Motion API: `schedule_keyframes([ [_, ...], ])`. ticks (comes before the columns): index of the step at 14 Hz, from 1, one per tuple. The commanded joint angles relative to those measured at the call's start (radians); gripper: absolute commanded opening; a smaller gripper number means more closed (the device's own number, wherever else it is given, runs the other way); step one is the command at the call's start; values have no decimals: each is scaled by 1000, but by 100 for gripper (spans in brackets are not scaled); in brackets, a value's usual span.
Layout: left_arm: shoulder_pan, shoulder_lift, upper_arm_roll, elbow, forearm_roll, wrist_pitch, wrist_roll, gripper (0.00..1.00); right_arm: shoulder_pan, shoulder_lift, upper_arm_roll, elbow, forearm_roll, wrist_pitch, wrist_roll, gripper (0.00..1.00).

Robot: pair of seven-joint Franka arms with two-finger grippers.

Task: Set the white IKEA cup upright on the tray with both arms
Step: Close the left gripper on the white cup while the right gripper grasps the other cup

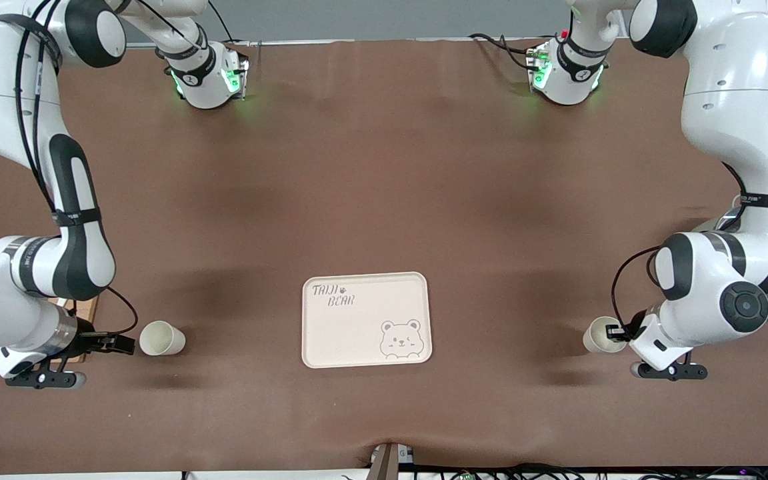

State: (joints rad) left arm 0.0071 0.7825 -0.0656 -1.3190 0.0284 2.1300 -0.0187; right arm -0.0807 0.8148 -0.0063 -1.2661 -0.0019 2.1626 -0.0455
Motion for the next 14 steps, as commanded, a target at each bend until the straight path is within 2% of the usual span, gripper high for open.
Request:
schedule_keyframes([
  [1,-1,-29,-37,-16,-4,-10,-41,0,-4,26,8,28,10,-1,3,100],
  [6,-2,-71,-147,-17,-4,-61,-196,0,2,27,8,20,11,-3,-11,100],
  [10,-13,-72,-195,-17,1,-64,-291,0,7,27,8,5,13,-1,-14,100],
  [14,-152,-62,-204,9,8,-59,-479,0,10,27,8,-22,11,-3,-17,100],
])
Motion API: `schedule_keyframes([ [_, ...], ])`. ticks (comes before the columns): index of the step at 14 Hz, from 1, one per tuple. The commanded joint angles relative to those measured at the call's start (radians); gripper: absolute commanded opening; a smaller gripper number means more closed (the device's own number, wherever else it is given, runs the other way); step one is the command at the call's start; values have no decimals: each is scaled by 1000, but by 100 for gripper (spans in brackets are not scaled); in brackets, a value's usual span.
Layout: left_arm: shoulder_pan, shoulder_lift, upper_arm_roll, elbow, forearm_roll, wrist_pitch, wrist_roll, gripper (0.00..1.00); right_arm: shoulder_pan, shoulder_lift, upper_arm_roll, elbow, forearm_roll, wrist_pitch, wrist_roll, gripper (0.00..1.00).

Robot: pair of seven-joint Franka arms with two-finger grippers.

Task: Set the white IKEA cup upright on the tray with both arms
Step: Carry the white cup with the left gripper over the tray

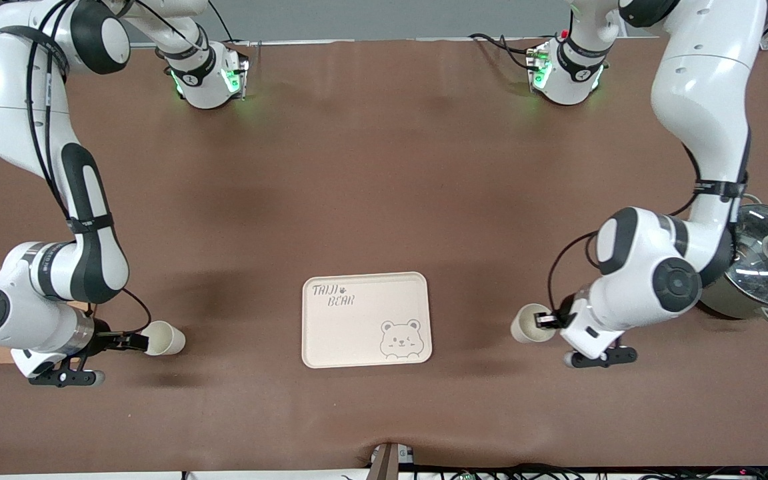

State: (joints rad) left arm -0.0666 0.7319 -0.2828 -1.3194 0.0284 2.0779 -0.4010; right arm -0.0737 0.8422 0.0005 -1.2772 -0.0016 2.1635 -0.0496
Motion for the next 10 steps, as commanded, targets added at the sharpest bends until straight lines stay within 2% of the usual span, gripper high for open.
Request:
schedule_keyframes([
  [1,-119,-6,16,29,10,-6,-146,0,2,0,1,-20,11,-4,-27,100],
  [3,-160,10,17,52,8,8,-209,0,2,0,1,-28,12,-2,-32,100],
  [9,-277,93,20,57,10,171,-422,0,2,0,1,-68,12,52,-32,100],
  [10,-307,113,46,57,10,192,-449,0,2,0,1,-68,14,52,-32,100],
])
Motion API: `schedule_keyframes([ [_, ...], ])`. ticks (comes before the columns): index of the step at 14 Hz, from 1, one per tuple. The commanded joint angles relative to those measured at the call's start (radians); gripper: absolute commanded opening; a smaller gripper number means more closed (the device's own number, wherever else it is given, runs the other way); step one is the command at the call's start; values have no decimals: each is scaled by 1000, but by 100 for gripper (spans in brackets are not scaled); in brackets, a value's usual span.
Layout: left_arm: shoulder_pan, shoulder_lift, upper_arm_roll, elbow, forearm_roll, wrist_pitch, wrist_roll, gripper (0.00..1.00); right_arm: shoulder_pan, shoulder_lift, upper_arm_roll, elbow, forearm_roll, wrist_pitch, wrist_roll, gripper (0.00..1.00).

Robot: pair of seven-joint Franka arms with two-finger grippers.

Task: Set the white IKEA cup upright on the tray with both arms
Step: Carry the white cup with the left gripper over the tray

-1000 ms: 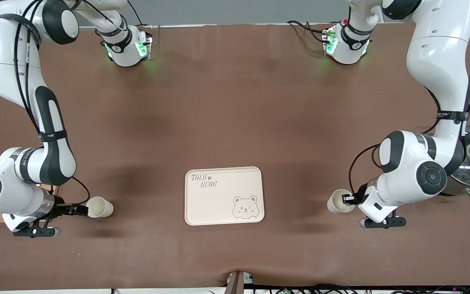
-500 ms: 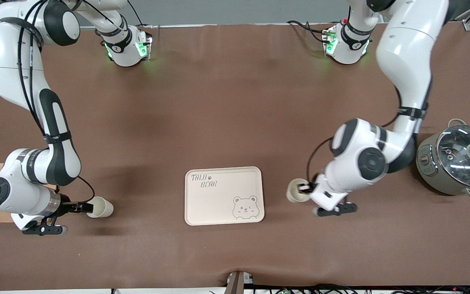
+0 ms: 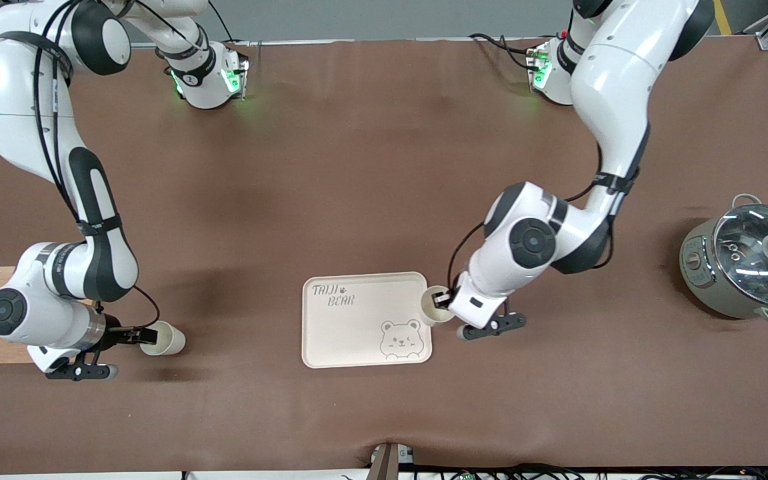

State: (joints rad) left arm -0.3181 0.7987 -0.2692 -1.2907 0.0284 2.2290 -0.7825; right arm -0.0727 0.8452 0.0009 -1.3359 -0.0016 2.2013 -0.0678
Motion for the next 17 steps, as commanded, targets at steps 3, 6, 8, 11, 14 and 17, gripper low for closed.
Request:
schedule_keyframes([
  [3,-137,85,123,27,10,63,-83,0,1,0,1,-11,14,23,-14,100],
  [6,-139,103,125,24,8,64,-93,0,11,3,2,-9,14,23,-12,100],
  [8,-156,114,125,24,8,64,-113,0,13,3,1,-9,12,23,-10,93],
  [11,-157,122,125,24,8,84,-121,0,21,3,1,-9,12,23,-3,65],
  [14,-157,120,125,24,8,86,-119,16,21,3,1,-9,12,21,-1,35],
  [17,-156,116,125,24,10,86,-109,100,21,3,1,-9,12,21,-1,12],
])
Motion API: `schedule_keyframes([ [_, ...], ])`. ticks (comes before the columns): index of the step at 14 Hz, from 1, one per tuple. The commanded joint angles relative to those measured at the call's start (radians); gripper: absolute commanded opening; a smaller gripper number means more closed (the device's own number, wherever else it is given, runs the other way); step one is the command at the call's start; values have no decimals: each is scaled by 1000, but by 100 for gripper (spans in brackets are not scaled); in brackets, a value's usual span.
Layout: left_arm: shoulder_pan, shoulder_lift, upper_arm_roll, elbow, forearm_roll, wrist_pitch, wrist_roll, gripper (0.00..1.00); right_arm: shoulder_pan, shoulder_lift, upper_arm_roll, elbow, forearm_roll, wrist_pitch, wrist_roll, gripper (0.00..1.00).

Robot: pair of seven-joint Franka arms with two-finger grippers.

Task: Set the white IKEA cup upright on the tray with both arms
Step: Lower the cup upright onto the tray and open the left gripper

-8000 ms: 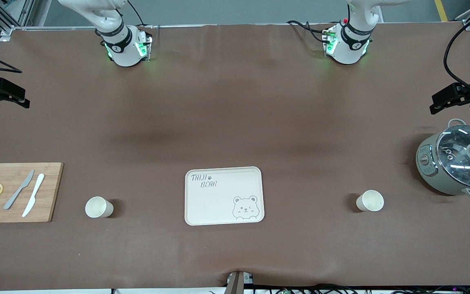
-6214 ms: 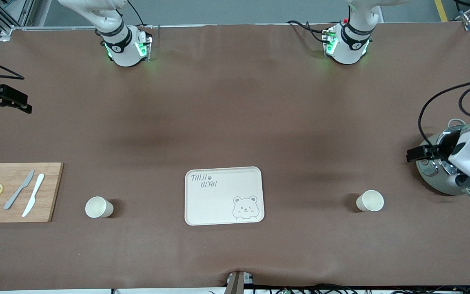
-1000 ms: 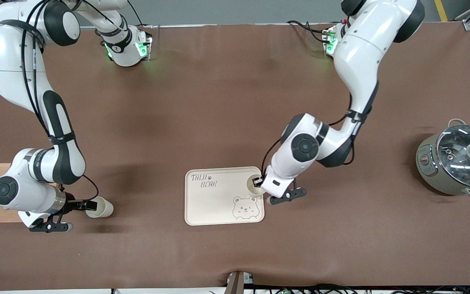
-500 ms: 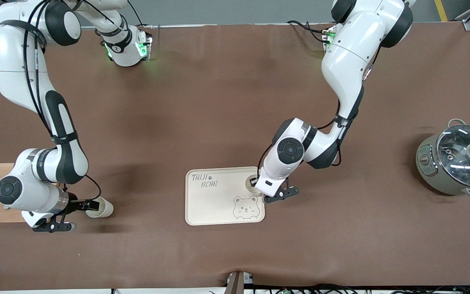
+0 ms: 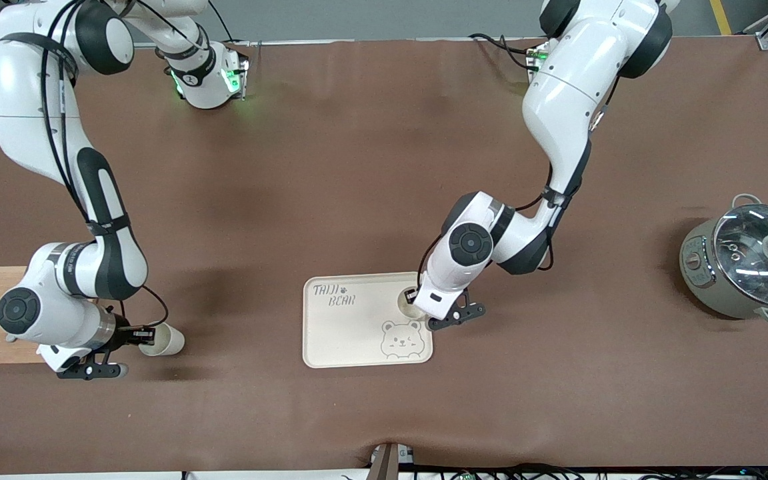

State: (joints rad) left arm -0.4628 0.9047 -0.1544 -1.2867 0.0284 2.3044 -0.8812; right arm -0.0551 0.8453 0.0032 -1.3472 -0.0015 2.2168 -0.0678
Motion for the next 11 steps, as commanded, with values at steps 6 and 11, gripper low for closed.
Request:
schedule_keyframes([
  [6,7,-73,10,20,15,-77,-10,100,1,3,0,8,15,3,-3,0],
  [11,26,-176,9,20,4,-213,-10,100,8,-6,5,77,15,-104,8,0],
])
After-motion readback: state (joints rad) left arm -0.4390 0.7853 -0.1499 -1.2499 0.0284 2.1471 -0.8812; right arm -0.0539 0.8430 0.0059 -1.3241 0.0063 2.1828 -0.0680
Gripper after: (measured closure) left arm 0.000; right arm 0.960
